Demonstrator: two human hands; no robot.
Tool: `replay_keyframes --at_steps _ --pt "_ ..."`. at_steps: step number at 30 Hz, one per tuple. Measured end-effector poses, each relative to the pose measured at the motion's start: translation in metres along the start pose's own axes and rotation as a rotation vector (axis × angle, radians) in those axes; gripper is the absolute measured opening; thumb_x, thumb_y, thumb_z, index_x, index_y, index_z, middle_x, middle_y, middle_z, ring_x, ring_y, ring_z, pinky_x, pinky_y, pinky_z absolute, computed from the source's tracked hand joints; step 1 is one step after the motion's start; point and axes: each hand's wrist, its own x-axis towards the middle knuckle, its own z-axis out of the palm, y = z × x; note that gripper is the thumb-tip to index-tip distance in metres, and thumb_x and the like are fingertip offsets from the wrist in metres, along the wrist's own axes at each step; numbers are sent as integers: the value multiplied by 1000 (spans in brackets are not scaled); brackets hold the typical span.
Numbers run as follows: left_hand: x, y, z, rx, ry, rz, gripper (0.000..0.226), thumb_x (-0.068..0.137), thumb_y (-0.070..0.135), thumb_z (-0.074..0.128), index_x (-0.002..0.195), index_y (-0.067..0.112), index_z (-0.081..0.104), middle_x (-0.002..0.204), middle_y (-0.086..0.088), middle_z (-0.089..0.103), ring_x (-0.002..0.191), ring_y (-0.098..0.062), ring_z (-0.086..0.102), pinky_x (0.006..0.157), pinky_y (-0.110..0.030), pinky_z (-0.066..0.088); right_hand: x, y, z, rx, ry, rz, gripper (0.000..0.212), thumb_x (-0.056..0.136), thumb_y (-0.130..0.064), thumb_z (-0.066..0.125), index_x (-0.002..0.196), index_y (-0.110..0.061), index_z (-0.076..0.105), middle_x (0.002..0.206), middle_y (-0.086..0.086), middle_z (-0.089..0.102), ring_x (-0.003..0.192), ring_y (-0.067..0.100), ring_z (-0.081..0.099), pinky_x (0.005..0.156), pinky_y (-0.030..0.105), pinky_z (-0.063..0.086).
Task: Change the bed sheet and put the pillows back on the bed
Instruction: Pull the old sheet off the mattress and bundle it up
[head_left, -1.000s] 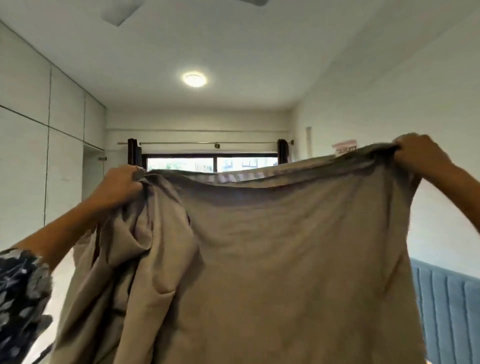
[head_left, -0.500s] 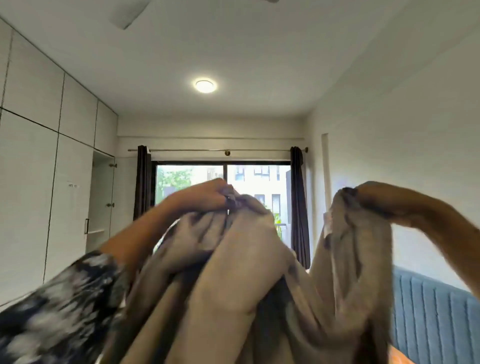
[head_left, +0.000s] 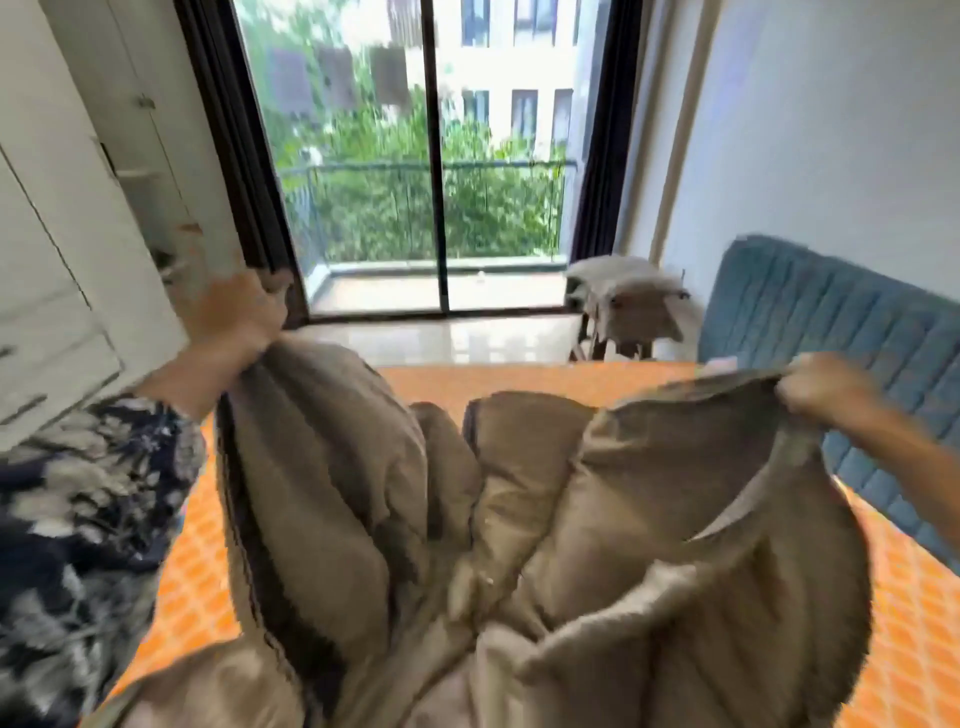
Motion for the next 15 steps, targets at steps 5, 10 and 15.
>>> replay_keyframes --at_steps 5,10,15 --pt "-124 -90 110 -182 -263 -484 46 102 33 41 121 -5 59 127 -32 55 120 -45 49 99 -41 39 -99 -28 177 -146 -556 -138 36 98 -15 42 130 -6 56 133 14 56 118 24 54 84 29 39" --pt "-251 -104 147 -745 -575 -868 15 100 20 52 89 10 56 57 -9 62 43 -18 56 31 -19 39 -185 -80 250 686 -761 355 33 96 -19 54 125 -4 55 103 7 60 81 18 59 58 19 44" --pt "-299 -72 126 -1214 -677 -934 7 92 -1 56 93 -1 64 67 -10 71 56 -15 68 46 -21 52 -247 -145 230 1418 -779 387 9 95 -9 54 101 -3 54 68 8 48 54 16 44 47 24 37"
